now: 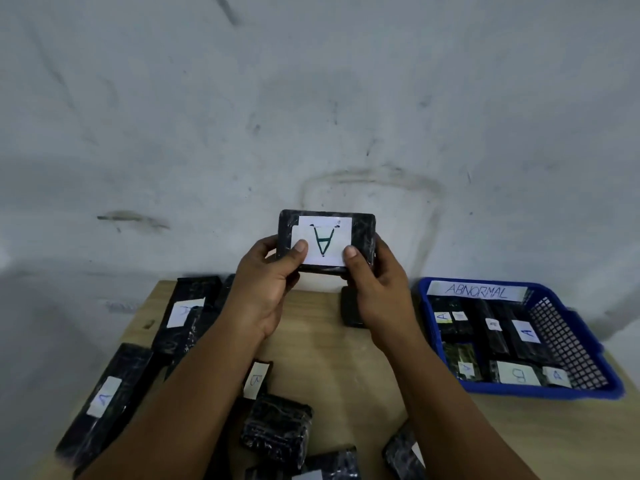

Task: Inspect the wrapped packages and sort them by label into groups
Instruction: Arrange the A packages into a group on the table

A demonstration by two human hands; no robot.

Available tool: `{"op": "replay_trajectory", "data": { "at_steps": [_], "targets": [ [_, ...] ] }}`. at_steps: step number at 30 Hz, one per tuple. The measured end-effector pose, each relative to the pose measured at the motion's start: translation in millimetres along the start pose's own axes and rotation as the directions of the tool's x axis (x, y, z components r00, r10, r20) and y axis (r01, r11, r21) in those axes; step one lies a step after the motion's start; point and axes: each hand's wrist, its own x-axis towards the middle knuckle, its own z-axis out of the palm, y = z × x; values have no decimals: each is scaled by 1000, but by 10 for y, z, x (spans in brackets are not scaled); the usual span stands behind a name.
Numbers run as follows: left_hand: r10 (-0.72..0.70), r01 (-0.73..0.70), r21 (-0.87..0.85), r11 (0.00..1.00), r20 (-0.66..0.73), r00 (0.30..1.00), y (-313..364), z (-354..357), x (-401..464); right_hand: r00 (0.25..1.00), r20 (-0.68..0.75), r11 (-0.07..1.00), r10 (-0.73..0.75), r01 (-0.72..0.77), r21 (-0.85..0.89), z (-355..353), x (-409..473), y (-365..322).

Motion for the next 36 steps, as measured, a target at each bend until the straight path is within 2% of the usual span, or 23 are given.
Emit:
{"op": "replay_trajectory", "data": {
  "at_steps": [3,9,14,17,20,22,25,28,30,33,36],
  "targets": [
    [34,-34,42,999,-13,999,86,-42,-77,999,22,999,47,-47,0,10,-54,-158],
    [96,-103,122,987,61,993,247,-38,-227,999,21,999,46,-46,-20,32,-155,-263],
    [132,-144,154,977,86,987,340,-82,-297,984,66,986,163,-165,18,55,-195,-365],
    [130,-159,272,949,123,984,376,-130,-316,990,27,991,135,-135,-6,44,-223,-420],
    [38,-95,426,900,141,989,424,-176,-300,996,28,992,90,-87,-90,29,-263,-437],
    [21,-70,409,910,123,992,444,-206,-308,991,61,986,120,-112,-127,16,-284,-460],
    [78,-127,359,925,147,986,436,-219,-337,969,110,971,222,-209,-113,14,-312,-525],
    [115,-187,379,906,205,972,433,-209,-405,975,39,975,220,-219,-34,28,-301,-517],
    [79,-178,459,870,228,971,450,-187,-443,981,-9,981,194,-194,1,53,-311,-488],
    [42,-138,539,831,187,982,455,-160,-461,986,-27,986,163,-163,-15,94,-348,-431],
    [110,-143,520,842,94,989,421,-154,-446,984,-31,984,174,-175,-24,137,-379,-443]
  ]
}}
